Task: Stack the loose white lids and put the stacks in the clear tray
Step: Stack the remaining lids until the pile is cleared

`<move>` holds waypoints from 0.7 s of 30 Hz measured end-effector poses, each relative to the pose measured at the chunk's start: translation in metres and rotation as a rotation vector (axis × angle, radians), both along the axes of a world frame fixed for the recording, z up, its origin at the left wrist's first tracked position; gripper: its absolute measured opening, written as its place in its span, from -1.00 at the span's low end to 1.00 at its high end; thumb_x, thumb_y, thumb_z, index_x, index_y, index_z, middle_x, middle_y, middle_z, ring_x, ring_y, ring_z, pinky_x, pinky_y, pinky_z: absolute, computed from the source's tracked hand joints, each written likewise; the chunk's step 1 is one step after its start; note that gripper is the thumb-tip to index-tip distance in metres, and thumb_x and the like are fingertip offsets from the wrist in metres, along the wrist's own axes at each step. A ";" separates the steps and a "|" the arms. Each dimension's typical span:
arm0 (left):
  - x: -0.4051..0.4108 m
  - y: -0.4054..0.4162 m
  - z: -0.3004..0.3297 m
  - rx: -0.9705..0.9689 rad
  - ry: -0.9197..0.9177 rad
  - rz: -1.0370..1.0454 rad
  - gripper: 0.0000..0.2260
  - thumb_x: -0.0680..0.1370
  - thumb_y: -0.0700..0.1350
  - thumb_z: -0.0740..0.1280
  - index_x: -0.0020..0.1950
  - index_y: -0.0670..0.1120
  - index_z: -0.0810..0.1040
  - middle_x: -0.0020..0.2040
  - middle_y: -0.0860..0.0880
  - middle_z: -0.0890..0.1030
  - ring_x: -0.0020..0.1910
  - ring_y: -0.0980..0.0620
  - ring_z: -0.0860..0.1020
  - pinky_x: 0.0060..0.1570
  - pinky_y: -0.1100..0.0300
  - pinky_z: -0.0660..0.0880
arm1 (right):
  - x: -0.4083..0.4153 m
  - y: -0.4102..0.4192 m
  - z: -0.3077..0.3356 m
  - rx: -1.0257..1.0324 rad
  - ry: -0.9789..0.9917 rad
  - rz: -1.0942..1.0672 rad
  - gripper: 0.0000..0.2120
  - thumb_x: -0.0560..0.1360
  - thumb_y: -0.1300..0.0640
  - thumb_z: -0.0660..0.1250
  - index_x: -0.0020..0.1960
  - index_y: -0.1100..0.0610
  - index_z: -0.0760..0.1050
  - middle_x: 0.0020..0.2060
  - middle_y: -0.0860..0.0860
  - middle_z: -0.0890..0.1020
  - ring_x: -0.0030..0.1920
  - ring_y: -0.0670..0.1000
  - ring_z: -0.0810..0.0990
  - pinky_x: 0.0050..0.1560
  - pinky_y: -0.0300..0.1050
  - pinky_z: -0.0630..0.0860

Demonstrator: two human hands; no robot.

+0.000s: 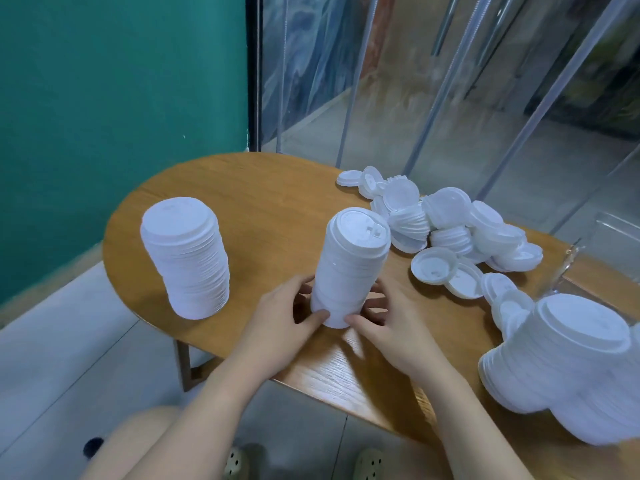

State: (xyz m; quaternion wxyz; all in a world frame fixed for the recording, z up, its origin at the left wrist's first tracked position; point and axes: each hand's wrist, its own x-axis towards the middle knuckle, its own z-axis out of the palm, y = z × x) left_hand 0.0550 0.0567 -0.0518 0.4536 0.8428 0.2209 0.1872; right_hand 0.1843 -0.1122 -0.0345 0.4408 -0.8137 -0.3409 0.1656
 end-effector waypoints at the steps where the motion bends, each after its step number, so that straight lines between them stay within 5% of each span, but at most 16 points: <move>1: -0.002 -0.001 -0.001 0.010 0.006 0.027 -0.51 0.53 -0.02 0.50 0.43 0.18 0.48 0.17 0.22 0.61 0.17 0.24 0.54 0.23 0.18 0.48 | 0.000 0.004 -0.002 0.006 -0.010 0.008 -0.40 0.46 0.06 0.55 0.41 -0.21 0.40 0.20 -0.28 0.57 0.08 -0.19 0.61 0.12 -0.20 0.56; 6: -0.019 -0.009 0.000 0.015 -0.047 0.157 -0.58 0.56 -0.04 0.46 0.37 0.23 0.48 0.14 0.24 0.63 0.14 0.26 0.56 0.18 0.21 0.52 | 0.005 0.034 0.000 0.055 -0.046 0.118 -0.40 0.46 0.08 0.55 0.34 -0.32 0.38 0.12 -0.46 0.55 0.05 -0.20 0.61 0.01 -0.34 0.53; 15: -0.027 -0.007 -0.009 0.015 -0.063 0.357 -0.53 0.59 -0.06 0.39 0.49 0.10 0.40 0.31 0.21 0.52 0.27 0.24 0.48 0.33 0.22 0.43 | 0.013 0.103 -0.001 0.076 -0.028 0.212 -0.35 0.45 0.10 0.57 0.46 -0.12 0.38 0.12 -0.28 0.58 -0.02 -0.26 0.60 -0.07 -0.38 0.49; 21: -0.026 0.001 -0.008 0.016 -0.087 0.398 -0.54 0.66 -0.20 0.26 0.31 0.37 0.30 0.20 0.36 0.46 0.24 0.36 0.44 0.27 0.39 0.38 | 0.020 0.150 -0.003 0.071 -0.040 0.296 -0.35 0.44 0.12 0.60 0.45 -0.04 0.43 0.08 -0.23 0.59 -0.06 -0.15 0.63 0.04 -0.22 0.57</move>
